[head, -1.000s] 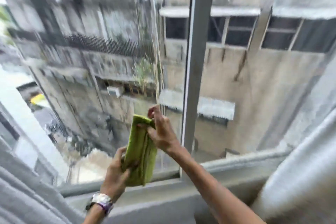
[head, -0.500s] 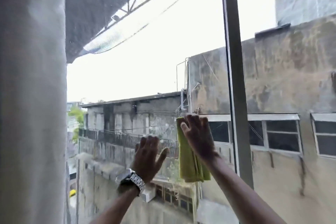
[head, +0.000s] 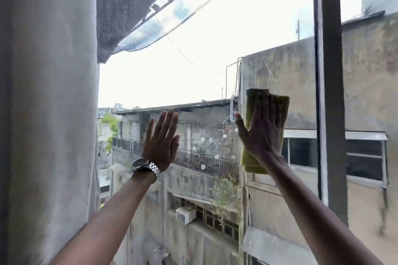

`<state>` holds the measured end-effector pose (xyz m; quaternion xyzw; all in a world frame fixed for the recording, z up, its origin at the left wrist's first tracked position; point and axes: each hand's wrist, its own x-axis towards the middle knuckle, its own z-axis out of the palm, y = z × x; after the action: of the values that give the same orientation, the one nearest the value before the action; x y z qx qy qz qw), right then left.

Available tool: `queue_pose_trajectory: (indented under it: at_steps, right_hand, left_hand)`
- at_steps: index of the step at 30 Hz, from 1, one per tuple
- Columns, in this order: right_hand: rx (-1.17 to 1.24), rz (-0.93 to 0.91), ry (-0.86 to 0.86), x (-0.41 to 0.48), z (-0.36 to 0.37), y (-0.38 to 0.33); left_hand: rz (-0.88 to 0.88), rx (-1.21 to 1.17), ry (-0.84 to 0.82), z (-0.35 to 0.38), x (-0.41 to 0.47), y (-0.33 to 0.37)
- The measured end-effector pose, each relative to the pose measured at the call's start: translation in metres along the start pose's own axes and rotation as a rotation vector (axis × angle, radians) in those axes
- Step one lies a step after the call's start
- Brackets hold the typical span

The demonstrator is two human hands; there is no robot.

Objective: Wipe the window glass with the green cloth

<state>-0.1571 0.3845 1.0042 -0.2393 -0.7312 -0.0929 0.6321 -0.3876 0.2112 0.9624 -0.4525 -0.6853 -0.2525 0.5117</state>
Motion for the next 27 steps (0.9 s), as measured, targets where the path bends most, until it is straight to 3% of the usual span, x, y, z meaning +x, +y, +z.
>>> queue_pose_trajectory:
  at_steps: [7,13,17,23,27]
  right_hand:
    - [-0.019,-0.008,0.113,0.021,0.019,-0.017]
    - [-0.222,-0.599,-0.234,-0.123,0.053,-0.006]
    - [-0.317,-0.859,-0.312,-0.114,0.041,0.021]
    - [-0.256,-0.426,-0.086,0.028,0.021,-0.017]
    - [-0.163,-0.278,-0.022,0.021,0.037,-0.048]
  left_hand:
    - [0.063,-0.041,0.156,0.026,-0.002,-0.014]
    - [0.081,-0.070,0.216,0.031,-0.006,-0.018]
    - [0.066,-0.064,0.190,0.026,-0.008,-0.015]
    - [0.070,-0.054,0.226,0.031,-0.011,-0.017]
    - [0.093,-0.059,0.253,0.035,-0.008,-0.021]
